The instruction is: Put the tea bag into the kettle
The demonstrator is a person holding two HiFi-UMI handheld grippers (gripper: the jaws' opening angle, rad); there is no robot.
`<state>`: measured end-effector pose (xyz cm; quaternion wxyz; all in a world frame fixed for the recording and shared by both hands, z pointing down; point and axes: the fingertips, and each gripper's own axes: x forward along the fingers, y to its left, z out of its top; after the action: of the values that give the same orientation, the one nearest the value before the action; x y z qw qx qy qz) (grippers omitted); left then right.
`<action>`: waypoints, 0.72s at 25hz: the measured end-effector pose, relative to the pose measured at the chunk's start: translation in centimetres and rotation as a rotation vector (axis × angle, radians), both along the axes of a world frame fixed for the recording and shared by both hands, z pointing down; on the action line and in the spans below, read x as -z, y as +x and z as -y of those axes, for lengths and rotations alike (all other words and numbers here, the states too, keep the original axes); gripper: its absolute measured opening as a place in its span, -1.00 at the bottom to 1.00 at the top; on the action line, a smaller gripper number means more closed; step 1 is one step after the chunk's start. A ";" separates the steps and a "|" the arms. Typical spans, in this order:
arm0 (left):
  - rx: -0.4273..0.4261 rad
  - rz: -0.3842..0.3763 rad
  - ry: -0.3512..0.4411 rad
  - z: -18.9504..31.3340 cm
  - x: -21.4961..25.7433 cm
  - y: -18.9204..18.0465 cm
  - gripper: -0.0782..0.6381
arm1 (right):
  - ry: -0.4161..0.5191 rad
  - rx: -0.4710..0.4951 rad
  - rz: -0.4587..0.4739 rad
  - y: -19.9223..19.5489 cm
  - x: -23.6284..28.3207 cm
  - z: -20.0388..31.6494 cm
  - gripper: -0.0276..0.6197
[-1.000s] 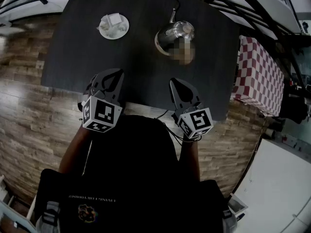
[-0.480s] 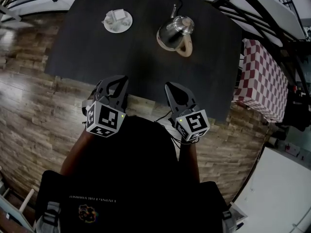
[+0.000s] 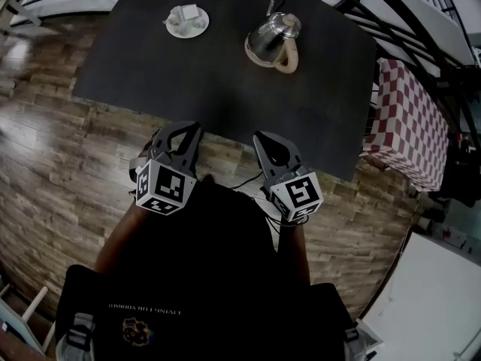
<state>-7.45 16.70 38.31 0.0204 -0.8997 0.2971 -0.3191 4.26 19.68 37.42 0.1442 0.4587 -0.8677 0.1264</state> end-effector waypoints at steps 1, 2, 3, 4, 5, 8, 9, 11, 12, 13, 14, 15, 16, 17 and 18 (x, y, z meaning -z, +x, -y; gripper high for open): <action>-0.003 0.000 0.002 -0.5 0.0 0.1 -0.77 | 0.002 0.002 -0.003 0.0 0.0 -0.6 -0.86; -0.007 0.000 0.004 -1.1 0.0 0.1 -0.77 | 0.005 0.004 -0.006 -0.1 0.0 -1.2 -0.86; -0.011 0.000 0.006 -1.8 0.0 0.2 -0.77 | 0.010 0.005 -0.008 -0.2 0.0 -1.9 -0.86; -0.015 0.000 0.008 -2.4 0.0 0.2 -0.77 | 0.015 0.006 -0.009 -0.3 0.0 -2.6 -0.86; -0.019 0.000 0.010 -3.1 -0.1 0.2 -0.77 | 0.020 0.006 -0.009 -0.4 0.1 -3.3 -0.86; -0.028 0.001 0.015 -5.2 -0.2 0.4 -0.77 | 0.032 -0.003 -0.005 -0.2 0.0 -5.4 -0.86; -0.030 0.002 0.016 -6.0 -0.4 0.4 -0.77 | 0.035 -0.007 -0.001 -0.2 -0.1 -6.1 -0.86; -0.032 0.001 0.017 -7.4 -0.6 0.3 -0.77 | 0.042 -0.012 0.005 -0.1 -0.2 -7.5 -0.86; -0.033 0.000 0.018 -8.1 -0.7 0.3 -0.77 | 0.045 -0.013 0.008 -0.2 -0.2 -8.1 -0.86; -0.034 -0.002 0.020 -8.8 -0.8 0.2 -0.77 | 0.048 -0.011 0.010 -0.3 -0.3 -8.8 -0.86; -0.034 -0.003 0.021 -9.5 -0.8 0.2 -0.77 | 0.052 -0.009 0.012 -0.4 -0.3 -9.3 -0.86; -0.034 -0.004 0.021 -10.1 -0.9 0.1 -0.77 | 0.055 -0.007 0.013 -0.6 -0.3 -9.8 -0.86; -0.032 -0.005 0.020 -10.6 -1.0 0.1 -0.77 | 0.057 -0.004 0.015 -0.7 -0.3 -10.3 -0.86; -0.031 -0.006 0.019 -11.1 -1.0 0.1 -0.77 | 0.061 -0.002 0.016 -0.8 -0.3 -10.7 -0.86; -0.031 -0.006 0.018 -11.4 -1.1 0.0 -0.77 | 0.064 -0.001 0.017 -0.9 -0.3 -10.9 -0.86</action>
<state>-7.40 28.13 39.38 0.0327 -0.9049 0.2862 -0.3133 3.35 30.62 37.72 0.1219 0.4622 -0.8723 0.1025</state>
